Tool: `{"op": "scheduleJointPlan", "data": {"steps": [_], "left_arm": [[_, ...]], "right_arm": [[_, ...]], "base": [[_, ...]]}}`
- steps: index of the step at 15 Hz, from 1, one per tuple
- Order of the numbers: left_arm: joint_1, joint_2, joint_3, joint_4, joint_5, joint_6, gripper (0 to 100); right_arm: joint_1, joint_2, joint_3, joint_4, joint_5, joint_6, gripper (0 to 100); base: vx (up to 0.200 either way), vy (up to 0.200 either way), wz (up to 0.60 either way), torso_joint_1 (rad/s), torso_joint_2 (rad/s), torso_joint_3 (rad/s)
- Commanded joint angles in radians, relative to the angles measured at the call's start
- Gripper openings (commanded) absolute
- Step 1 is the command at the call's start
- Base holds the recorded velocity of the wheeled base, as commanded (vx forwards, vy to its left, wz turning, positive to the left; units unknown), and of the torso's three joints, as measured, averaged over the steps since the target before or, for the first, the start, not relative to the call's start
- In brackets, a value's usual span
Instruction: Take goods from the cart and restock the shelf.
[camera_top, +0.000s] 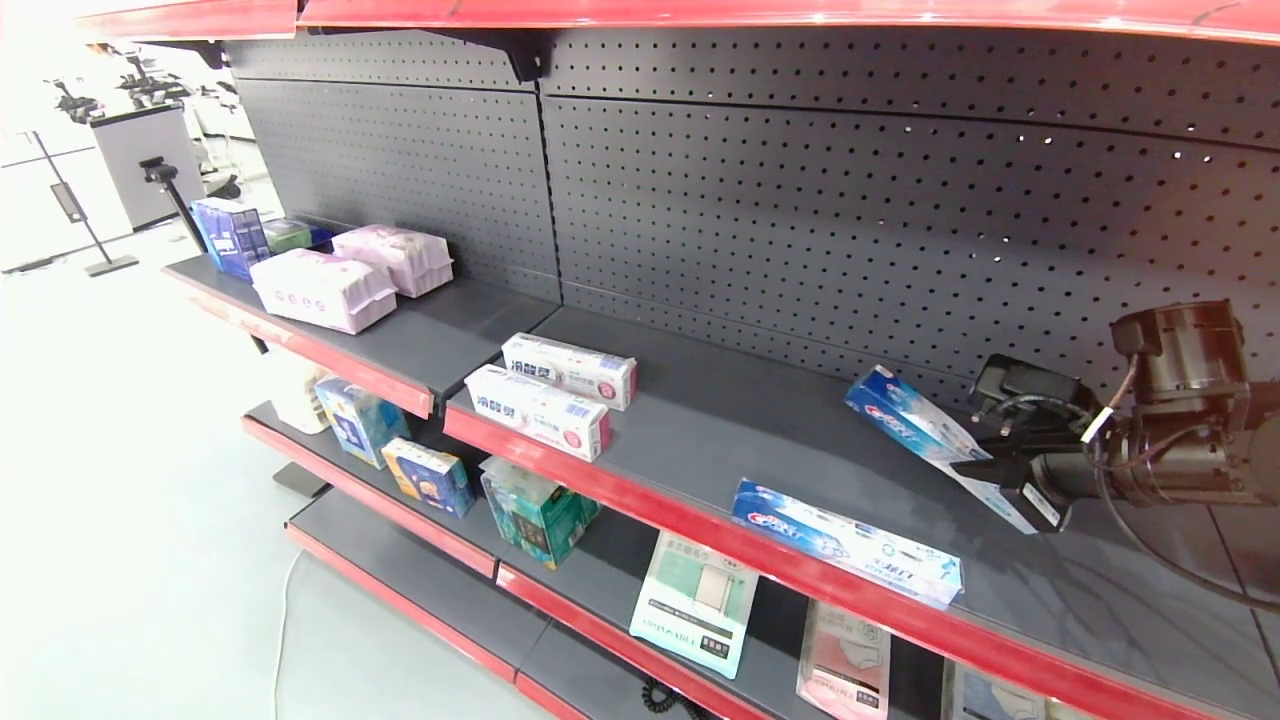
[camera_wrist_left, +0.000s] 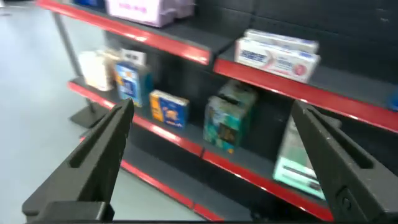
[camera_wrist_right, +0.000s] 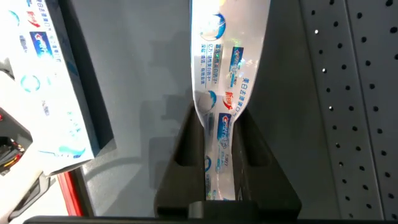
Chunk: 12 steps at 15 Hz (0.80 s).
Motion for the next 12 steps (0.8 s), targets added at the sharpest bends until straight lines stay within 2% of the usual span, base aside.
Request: {"op": "scheduleJointPlan", "data": {"steps": [1, 4, 9, 12], "left_arm": [[-0.001, -0.001, 0.002, 0.012, -0.033, 0.037, 100], [0.000, -0.001, 0.002, 0.012, -0.023, 0.020, 100], [0.000, -0.001, 0.002, 0.011, -0.021, 0.025, 100], [0.000, -0.001, 0.002, 0.012, -0.021, 0.025, 100]], "right_arm": [[0.000, -0.002, -0.001, 0.000, 0.001, 0.000, 0], [0.002, 0.001, 0.007, 0.004, -0.009, -0.006, 0], [0.010, 0.087, -0.051, 0.000, -0.039, -0.095, 0], [0.011, 0.145, -0.097, 0.001, -0.058, -0.097, 0]], "base": [[0.000, 0.000, 0.00, 0.000, 0.00, 0.000], [0.000, 0.000, 0.00, 0.000, 0.00, 0.000], [0.000, 0.000, 0.00, 0.000, 0.00, 0.000], [0.000, 0.000, 0.00, 0.000, 0.00, 0.000]]}}
